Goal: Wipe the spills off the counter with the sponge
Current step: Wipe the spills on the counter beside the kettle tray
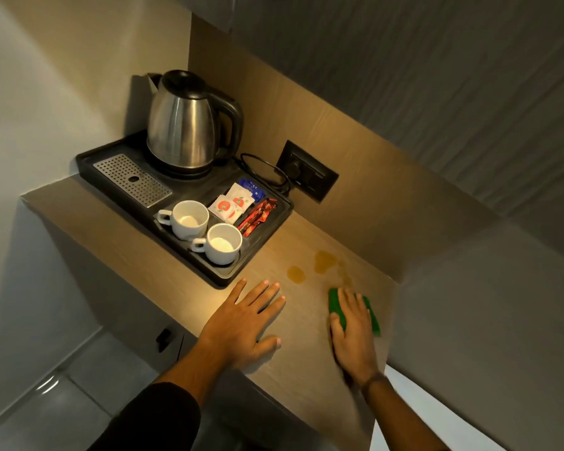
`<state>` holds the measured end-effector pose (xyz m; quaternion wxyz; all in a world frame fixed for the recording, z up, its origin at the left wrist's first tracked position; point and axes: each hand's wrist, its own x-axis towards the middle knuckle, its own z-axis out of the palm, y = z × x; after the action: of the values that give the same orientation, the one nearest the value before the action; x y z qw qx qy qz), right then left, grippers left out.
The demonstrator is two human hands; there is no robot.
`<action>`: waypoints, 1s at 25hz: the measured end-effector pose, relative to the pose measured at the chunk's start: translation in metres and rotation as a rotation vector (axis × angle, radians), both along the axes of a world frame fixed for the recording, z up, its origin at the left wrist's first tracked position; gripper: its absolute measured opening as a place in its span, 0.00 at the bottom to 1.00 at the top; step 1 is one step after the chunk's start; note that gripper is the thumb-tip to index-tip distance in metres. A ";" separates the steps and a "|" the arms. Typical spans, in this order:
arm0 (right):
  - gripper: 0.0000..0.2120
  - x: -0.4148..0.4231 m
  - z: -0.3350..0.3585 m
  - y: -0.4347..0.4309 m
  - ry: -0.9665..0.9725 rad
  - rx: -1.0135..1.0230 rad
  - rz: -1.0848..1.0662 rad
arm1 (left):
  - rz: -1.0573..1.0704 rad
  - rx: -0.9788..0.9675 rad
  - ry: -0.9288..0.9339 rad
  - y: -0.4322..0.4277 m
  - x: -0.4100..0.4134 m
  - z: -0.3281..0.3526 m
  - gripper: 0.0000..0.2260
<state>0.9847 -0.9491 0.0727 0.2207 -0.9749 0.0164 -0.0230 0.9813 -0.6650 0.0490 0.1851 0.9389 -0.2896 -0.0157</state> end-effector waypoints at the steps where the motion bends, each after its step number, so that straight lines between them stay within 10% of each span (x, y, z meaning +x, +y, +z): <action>1: 0.26 -0.020 -0.004 -0.012 -0.009 -0.017 0.063 | 0.005 -0.009 -0.001 0.000 0.000 0.001 0.35; 7: 0.25 0.061 0.016 -0.027 0.031 -0.007 -0.201 | 0.001 0.038 0.005 -0.001 0.000 0.004 0.35; 12: 0.25 0.023 0.002 -0.043 -0.035 -0.022 0.093 | 0.008 0.022 0.016 -0.001 -0.001 0.004 0.35; 25: 0.24 0.107 0.026 -0.015 0.019 0.024 -0.009 | 0.013 0.049 0.039 -0.002 0.000 0.006 0.35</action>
<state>1.0919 -0.9636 0.0989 0.2323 -0.9723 0.0234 -0.0144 0.9811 -0.6670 0.0553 0.1677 0.9445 -0.2795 -0.0402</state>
